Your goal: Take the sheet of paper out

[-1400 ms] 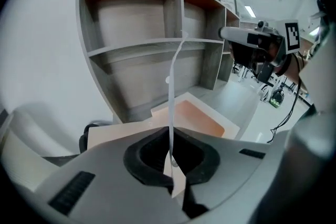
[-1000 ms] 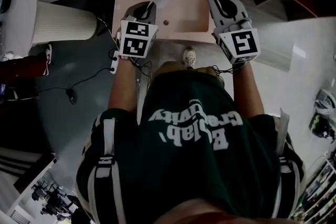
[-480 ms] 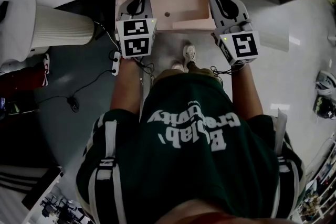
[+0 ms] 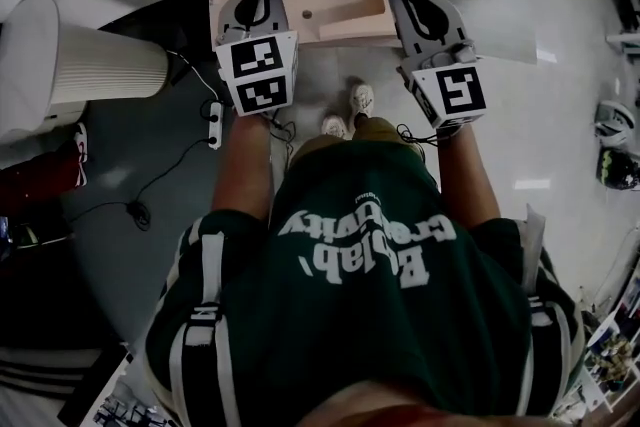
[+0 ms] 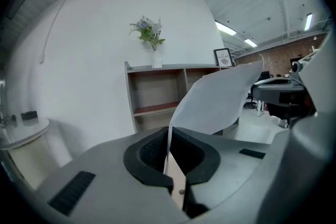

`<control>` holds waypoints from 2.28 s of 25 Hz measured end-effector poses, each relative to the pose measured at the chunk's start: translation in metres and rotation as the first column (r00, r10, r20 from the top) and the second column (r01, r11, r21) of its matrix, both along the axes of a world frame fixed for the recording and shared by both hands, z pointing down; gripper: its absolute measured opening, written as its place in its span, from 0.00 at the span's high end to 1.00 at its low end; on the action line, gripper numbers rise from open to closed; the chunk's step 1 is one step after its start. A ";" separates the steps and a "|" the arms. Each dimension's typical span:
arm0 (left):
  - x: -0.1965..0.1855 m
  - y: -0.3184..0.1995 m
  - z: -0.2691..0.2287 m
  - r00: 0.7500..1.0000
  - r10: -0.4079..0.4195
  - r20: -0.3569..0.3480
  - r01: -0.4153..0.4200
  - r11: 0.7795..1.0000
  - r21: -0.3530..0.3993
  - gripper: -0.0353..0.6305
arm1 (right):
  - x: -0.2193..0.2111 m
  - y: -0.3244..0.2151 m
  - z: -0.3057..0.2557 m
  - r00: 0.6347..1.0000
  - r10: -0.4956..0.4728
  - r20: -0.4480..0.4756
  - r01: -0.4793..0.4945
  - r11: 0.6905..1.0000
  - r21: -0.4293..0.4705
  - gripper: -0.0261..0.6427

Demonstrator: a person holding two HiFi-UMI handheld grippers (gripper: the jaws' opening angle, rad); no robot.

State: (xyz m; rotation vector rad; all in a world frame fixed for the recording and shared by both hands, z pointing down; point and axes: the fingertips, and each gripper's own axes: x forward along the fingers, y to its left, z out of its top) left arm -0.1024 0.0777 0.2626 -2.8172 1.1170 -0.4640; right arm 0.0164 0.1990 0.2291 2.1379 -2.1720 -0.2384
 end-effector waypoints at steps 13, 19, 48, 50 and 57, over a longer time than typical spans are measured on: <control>-0.011 0.026 -0.027 0.995 -0.090 -0.049 0.094 0.993 0.068 0.92 | 0.016 0.040 -0.015 1.000 -0.003 -0.017 0.004 1.000 0.022 0.91; -0.005 0.054 -0.028 0.989 -0.137 -0.061 0.141 0.988 0.066 0.92 | 0.042 0.071 -0.005 1.000 0.003 -0.003 -0.003 0.999 -0.053 0.91; 0.065 0.197 -0.025 0.984 0.016 -0.177 0.029 0.969 0.247 0.92 | 0.092 0.170 0.024 0.995 0.074 0.067 -0.075 0.997 0.007 0.91; 0.069 0.199 -0.029 0.984 0.028 -0.178 0.018 0.967 0.252 0.92 | 0.092 0.172 0.020 0.995 0.077 0.060 -0.078 0.997 0.019 0.91; 0.070 0.193 -0.030 0.987 0.018 -0.162 0.023 0.968 0.249 0.92 | 0.094 0.171 0.016 0.994 0.111 0.016 -0.112 0.993 0.030 0.91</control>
